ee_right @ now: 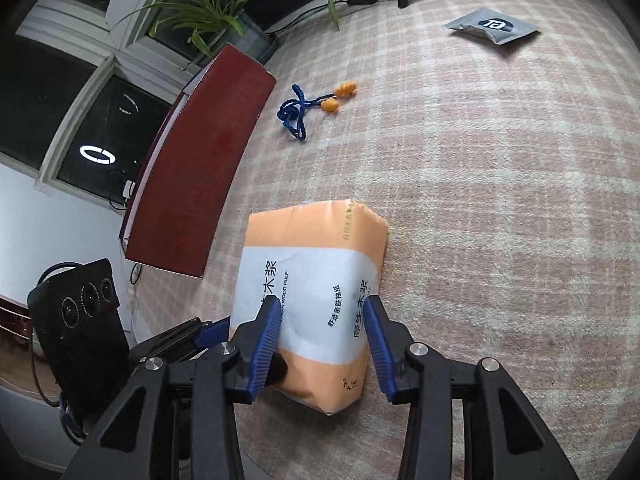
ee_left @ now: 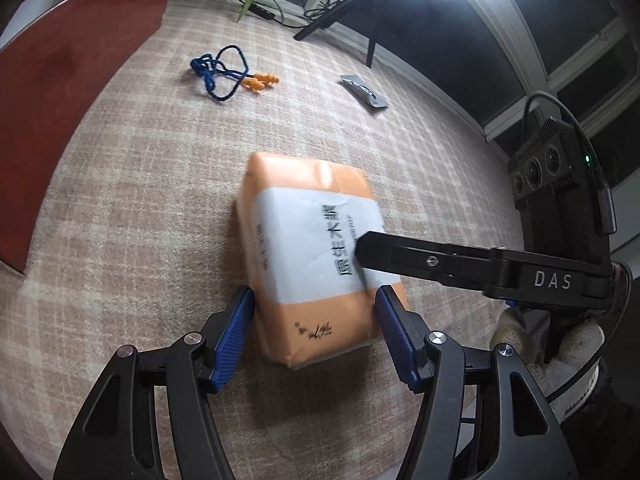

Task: Organize soft objects
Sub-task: 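Lift the tissue package with both grippers and carry it over the box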

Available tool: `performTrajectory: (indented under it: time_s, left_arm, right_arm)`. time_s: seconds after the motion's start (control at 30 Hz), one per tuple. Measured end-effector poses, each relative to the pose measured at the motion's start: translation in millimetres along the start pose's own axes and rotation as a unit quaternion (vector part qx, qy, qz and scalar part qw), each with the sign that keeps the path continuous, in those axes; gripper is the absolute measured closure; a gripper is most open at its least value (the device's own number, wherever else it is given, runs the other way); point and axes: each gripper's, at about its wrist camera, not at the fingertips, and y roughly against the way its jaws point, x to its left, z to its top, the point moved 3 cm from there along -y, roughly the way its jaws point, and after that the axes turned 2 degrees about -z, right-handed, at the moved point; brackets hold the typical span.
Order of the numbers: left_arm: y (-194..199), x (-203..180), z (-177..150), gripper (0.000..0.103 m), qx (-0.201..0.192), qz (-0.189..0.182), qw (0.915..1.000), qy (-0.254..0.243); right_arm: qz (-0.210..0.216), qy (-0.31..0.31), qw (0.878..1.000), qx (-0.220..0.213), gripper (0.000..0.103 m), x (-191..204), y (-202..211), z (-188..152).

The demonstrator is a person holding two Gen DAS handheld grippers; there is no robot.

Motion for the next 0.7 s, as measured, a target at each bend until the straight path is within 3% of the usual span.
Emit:
performTrajectory:
  time_s: [0.37,0.7]
  left_arm:
    - [7,-11,4,0.044,-0.007,0.015,0.9992,-0.036]
    - [58,-15,29,0.044,-0.063,0.006,0.9965,-0.055]
  right_arm:
    - [-0.012,0.011,1.000,-0.015,0.065,15,9,3]
    - [-0.020,0.048,0.996,-0.071,0.065,68,41,22]
